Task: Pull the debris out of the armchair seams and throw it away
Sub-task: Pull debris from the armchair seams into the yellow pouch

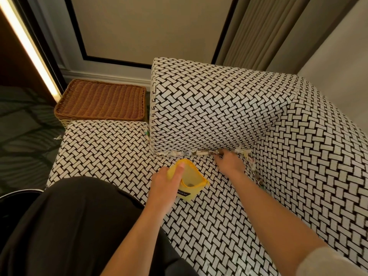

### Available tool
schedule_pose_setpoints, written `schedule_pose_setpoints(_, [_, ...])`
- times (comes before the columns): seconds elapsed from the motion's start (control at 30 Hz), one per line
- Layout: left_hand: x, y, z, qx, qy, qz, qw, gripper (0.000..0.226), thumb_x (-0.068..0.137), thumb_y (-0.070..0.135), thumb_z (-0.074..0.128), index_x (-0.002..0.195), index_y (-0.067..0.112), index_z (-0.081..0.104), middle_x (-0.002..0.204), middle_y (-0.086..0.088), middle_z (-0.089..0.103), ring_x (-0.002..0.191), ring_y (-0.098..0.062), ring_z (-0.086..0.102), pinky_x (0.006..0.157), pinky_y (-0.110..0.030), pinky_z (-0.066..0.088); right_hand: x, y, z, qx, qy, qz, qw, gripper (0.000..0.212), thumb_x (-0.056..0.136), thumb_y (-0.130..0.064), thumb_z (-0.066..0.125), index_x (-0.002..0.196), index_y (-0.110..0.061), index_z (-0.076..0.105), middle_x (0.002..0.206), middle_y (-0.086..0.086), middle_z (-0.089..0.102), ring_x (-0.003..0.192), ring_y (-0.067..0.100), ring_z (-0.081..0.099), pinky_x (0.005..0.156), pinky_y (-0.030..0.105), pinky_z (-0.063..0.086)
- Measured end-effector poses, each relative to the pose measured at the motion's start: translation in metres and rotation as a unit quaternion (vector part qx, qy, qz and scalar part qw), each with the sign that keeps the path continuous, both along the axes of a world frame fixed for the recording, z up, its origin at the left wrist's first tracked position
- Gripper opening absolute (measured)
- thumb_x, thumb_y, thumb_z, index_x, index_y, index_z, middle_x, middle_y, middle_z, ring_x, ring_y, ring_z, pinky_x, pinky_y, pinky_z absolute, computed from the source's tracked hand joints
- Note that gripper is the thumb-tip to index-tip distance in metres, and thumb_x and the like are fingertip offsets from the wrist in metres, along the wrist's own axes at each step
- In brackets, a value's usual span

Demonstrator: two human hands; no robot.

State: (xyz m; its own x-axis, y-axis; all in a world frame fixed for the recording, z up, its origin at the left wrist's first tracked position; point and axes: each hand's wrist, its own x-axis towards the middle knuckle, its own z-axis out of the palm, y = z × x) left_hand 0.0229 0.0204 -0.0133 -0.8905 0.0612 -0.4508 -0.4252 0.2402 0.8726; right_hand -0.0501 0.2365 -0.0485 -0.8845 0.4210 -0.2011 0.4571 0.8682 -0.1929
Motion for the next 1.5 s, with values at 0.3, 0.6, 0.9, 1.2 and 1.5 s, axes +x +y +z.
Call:
schedule_pose_setpoints(0.3, [-0.001, -0.001, -0.004, 0.008, -0.001, 0.000, 1.000, 0.095, 0.052, 0.089, 0.033, 0.120, 0.023, 0.047, 0.120, -0.006, 0.049, 0.102, -0.023, 0.055, 0.082, -0.044, 0.054, -0.001, -0.006, -0.001, 0.008, 0.058, -0.022, 0.998, 0.031, 0.094, -0.042, 0.046, 0.109, -0.020, 0.061, 0.087, 0.005, 0.064, 0.070, 0.020, 0.054, 0.049, 0.021, 0.032])
schedule_pose_setpoints(0.6, [0.000, 0.000, 0.003, 0.000, -0.004, 0.002, 1.000, 0.072, 0.078, 0.073, 0.040, 0.125, 0.018, 0.043, 0.118, 0.001, 0.040, 0.098, -0.017, 0.048, 0.079, -0.036, 0.051, 0.045, -0.020, -0.015, -0.187, 0.241, -0.027, 0.952, 0.021, 0.095, -0.021, 0.050, 0.084, -0.010, 0.064, 0.068, -0.003, 0.059, 0.062, 0.012, 0.050, 0.046, 0.014, 0.031])
schedule_pose_setpoints(0.9, [0.002, 0.000, 0.000, -0.017, 0.008, -0.004, 1.000, 0.051, 0.084, 0.066, 0.039, 0.112, 0.024, 0.046, 0.120, -0.002, 0.044, 0.090, -0.013, 0.050, 0.076, -0.033, 0.050, 0.092, -0.077, 0.040, -0.395, 0.325, 0.034, 0.859, 0.012, 0.089, -0.011, 0.058, 0.086, -0.017, 0.068, 0.085, -0.001, 0.065, 0.076, 0.000, 0.058, 0.067, 0.011, 0.047])
schedule_pose_setpoints(1.2, [0.001, 0.001, 0.003, -0.029, -0.002, -0.002, 1.000, 0.062, 0.086, 0.063, 0.040, 0.127, 0.017, 0.043, 0.123, -0.003, 0.043, 0.096, -0.017, 0.045, 0.089, -0.041, 0.048, 0.076, -0.039, 0.001, -0.220, 0.287, -0.005, 0.932, 0.024, 0.096, -0.019, 0.046, 0.113, -0.012, 0.062, 0.098, -0.003, 0.054, 0.092, 0.006, 0.052, 0.090, 0.023, 0.045])
schedule_pose_setpoints(1.5, [0.002, 0.000, 0.003, -0.004, 0.001, -0.005, 1.000, 0.066, 0.085, 0.063, 0.040, 0.134, 0.018, 0.038, 0.132, -0.006, 0.039, 0.101, -0.017, 0.045, 0.061, -0.026, 0.046, 0.048, -0.003, -0.022, 0.080, 0.126, 0.000, 0.989, 0.046, 0.095, -0.043, 0.038, 0.135, -0.021, 0.042, 0.127, 0.003, 0.052, 0.114, 0.020, 0.047, 0.092, 0.035, 0.034])
